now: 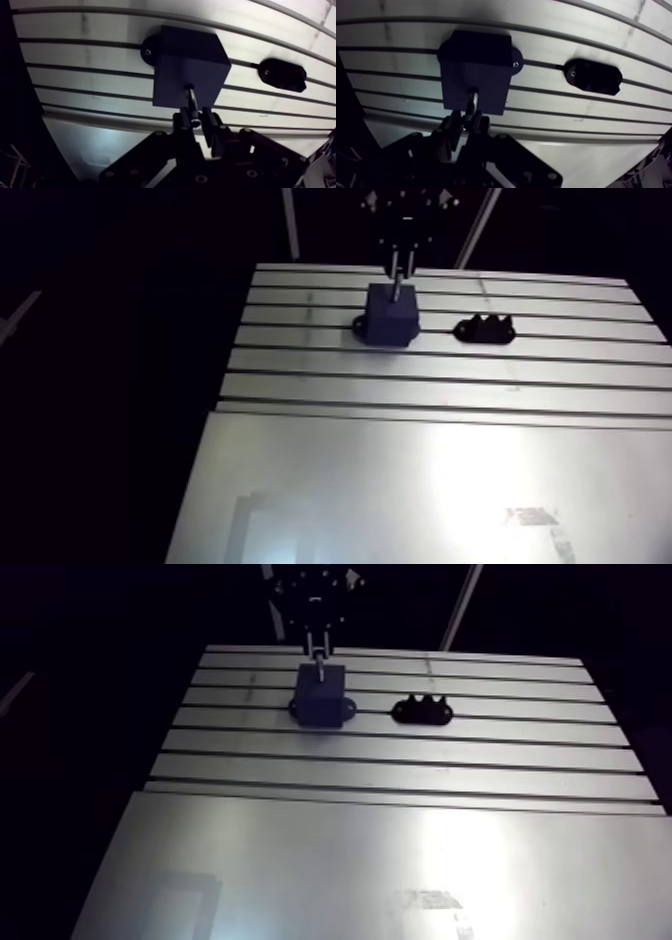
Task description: Pick up the M10 bolt and insert it into the hole until fully seated.
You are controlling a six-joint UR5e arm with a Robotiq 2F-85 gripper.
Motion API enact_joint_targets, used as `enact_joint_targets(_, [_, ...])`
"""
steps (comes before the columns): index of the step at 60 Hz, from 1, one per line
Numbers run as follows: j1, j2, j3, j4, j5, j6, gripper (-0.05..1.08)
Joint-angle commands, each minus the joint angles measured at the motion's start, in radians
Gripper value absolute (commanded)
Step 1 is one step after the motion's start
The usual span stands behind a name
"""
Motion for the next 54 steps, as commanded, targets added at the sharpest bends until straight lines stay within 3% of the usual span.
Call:
enact_joint_targets(1, [-0.001,0.0,0.004,-0.001,0.0,0.0,1.08])
enact_joint_targets(54, [0.001,0.0,0.001,-0.01,0.0,-0.001,1.08])
